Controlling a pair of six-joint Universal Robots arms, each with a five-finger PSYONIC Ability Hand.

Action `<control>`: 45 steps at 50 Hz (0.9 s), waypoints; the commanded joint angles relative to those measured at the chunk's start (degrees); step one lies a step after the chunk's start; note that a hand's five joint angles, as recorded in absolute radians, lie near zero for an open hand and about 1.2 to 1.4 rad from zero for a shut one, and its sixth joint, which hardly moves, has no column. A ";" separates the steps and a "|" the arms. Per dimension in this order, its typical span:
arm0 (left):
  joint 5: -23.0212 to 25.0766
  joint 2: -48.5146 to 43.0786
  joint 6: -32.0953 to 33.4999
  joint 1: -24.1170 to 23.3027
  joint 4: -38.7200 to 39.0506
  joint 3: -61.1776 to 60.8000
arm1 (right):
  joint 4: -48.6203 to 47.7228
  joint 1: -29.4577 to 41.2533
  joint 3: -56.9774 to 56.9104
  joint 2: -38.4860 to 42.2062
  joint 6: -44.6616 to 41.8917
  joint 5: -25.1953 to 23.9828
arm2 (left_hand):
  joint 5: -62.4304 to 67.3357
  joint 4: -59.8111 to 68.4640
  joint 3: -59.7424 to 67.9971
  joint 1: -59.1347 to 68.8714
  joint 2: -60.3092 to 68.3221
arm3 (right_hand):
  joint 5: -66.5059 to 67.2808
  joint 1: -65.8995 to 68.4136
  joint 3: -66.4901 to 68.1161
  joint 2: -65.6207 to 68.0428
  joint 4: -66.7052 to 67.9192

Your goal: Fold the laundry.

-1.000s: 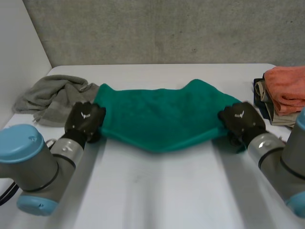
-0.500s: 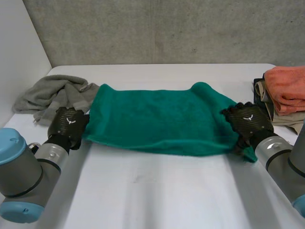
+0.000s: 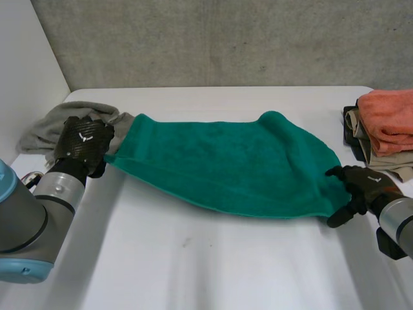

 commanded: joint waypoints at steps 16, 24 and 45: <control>0.07 11.55 -3.41 0.86 -14.47 0.47 | -8.74 0.25 -3.63 -2.93 -20.07 2.73 | 13.51 11.24 11.74 13.38 11.48 | 60.64 61.73 61.31 61.68 61.29; 0.69 25.44 -2.79 4.99 -28.97 2.05 | 15.32 -0.11 -10.65 -18.77 -37.48 2.29 | 13.51 11.24 11.74 13.38 11.48 | 60.64 61.73 61.31 61.68 61.29; 4.31 -0.53 4.77 6.58 -34.37 21.36 | 33.28 4.98 -46.29 11.95 -43.65 9.83 | 13.51 11.24 11.74 13.38 11.48 | 60.64 61.73 61.31 61.68 61.29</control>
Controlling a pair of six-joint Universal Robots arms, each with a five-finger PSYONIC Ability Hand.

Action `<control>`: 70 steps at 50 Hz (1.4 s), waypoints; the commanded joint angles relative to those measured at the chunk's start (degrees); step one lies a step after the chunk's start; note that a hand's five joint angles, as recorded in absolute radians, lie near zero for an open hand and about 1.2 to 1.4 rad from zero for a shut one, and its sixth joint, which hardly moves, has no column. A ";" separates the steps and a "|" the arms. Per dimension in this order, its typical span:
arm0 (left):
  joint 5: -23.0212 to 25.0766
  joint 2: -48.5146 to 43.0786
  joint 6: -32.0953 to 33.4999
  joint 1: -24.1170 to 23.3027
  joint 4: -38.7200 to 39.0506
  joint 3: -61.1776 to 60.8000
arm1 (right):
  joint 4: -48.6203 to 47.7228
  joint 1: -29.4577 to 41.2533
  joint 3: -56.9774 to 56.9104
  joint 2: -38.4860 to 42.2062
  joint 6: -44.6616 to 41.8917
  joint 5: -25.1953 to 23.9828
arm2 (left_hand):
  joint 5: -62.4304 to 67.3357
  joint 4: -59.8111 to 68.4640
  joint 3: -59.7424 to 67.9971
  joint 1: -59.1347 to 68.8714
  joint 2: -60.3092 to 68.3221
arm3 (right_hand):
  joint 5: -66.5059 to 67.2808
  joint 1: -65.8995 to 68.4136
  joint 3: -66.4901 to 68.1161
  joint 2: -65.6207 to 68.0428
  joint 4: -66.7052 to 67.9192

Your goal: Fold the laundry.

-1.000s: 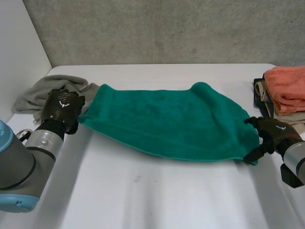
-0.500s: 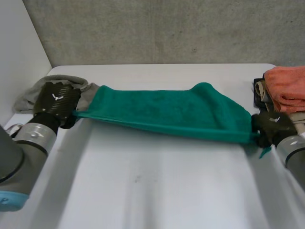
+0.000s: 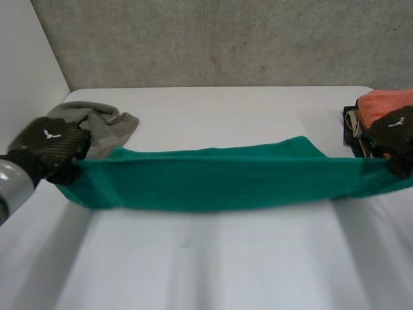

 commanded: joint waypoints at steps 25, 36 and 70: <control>-12.81 -29.09 -23.11 -4.80 39.00 35.84 | -42.05 9.29 -30.05 22.27 22.01 5.64 | 13.52 11.22 11.64 13.38 11.30 | 11.73 15.28 11.83 12.31 11.31; -11.93 -28.12 -20.48 -5.68 38.47 12.21 | -37.13 8.85 -15.90 24.73 19.11 5.46 | 13.52 11.22 11.64 13.38 11.30 | 11.73 15.28 11.83 12.31 11.31; -1.55 -11.58 13.28 1.18 14.46 -8.48 | -18.22 4.36 12.25 11.71 -0.06 2.04 | 13.52 11.22 11.64 13.38 11.30 | 11.73 15.28 11.83 12.31 11.31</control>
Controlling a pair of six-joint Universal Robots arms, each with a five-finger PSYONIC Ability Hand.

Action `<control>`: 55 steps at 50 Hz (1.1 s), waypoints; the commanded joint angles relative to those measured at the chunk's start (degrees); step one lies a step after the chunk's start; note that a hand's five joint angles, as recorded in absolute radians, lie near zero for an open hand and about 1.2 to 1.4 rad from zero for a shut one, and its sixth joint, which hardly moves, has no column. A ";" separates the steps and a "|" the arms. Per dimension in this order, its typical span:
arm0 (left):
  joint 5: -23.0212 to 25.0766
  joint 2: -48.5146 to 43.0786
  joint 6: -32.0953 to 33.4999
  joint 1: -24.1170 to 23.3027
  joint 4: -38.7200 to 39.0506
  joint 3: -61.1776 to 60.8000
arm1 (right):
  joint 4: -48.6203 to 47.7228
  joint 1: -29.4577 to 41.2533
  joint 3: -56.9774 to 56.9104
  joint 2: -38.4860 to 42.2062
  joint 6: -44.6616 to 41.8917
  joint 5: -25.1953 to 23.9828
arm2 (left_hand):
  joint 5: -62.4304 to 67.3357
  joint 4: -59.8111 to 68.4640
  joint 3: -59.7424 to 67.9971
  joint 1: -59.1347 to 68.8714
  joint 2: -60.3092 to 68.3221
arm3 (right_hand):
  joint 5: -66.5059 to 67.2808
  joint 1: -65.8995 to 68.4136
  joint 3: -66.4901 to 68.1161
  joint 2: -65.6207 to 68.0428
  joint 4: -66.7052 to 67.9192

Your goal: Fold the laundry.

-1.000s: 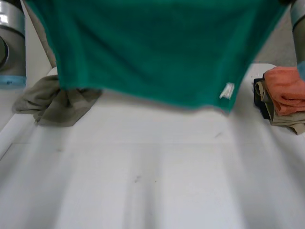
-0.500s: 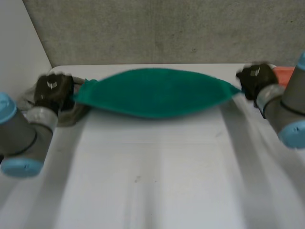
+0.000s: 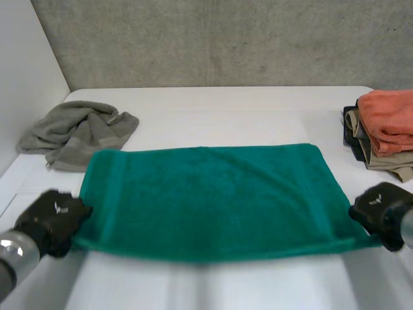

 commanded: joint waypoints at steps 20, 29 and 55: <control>-15.47 -42.89 -8.66 -11.51 18.26 47.41 | -23.35 12.69 -53.16 44.92 11.22 5.86 | 13.52 11.15 11.55 13.38 11.19 | 11.18 14.42 11.63 12.30 11.17; -17.76 -48.69 -8.57 -14.93 17.73 55.41 | -23.53 13.31 -68.21 55.22 11.74 8.49 | -52.59 -54.97 -54.56 -52.73 -54.92 | -58.82 -55.58 -58.37 -57.70 -58.83; -12.93 -25.05 -19.73 -16.26 17.03 31.43 | -11.13 2.41 -20.42 21.48 32.49 -4.42 | -56.48 -58.85 -58.45 -56.62 -58.81 | -33.34 -30.09 -32.89 -32.21 -33.35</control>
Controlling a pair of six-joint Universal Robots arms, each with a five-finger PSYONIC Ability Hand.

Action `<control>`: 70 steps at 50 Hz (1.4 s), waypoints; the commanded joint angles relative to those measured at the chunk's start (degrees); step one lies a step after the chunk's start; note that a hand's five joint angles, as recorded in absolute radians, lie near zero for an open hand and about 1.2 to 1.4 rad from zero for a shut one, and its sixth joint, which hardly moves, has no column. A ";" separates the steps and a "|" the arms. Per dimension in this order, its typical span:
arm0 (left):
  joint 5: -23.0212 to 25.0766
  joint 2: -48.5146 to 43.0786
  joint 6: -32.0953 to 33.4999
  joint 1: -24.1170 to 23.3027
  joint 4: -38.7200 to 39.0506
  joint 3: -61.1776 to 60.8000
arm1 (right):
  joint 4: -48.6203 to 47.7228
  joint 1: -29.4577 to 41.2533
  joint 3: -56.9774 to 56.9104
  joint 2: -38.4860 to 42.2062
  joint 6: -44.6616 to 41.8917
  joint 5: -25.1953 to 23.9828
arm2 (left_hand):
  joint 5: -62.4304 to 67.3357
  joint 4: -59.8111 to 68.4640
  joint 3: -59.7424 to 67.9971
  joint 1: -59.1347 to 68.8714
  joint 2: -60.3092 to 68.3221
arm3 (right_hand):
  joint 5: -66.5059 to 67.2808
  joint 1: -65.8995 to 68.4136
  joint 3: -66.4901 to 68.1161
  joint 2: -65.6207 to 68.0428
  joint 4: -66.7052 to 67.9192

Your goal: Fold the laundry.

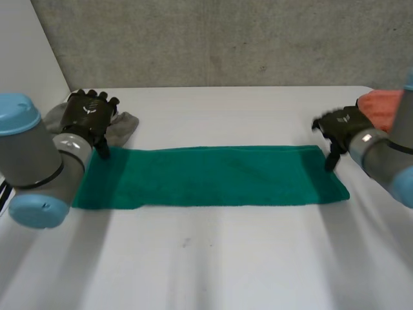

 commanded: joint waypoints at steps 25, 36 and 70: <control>3.54 5.92 -0.53 -0.86 3.54 -10.20 | -23.26 -9.93 22.48 -6.13 -7.50 4.68 | -2.75 -1.71 -2.37 -0.66 -1.97 | 55.15 55.07 55.54 55.24 55.60; 3.54 9.09 -0.53 -0.77 3.54 -12.31 | -23.35 -16.46 22.14 -9.66 -26.94 3.71 | -2.75 -1.71 -2.37 -0.66 -1.97 | 55.15 55.07 55.54 55.24 55.60; 3.54 10.85 -1.85 -6.39 7.41 -12.31 | -38.82 27.17 20.89 -3.47 -18.11 -9.93 | -2.75 -1.71 -2.37 -0.66 -1.97 | -14.85 -14.93 -14.46 -14.76 -14.40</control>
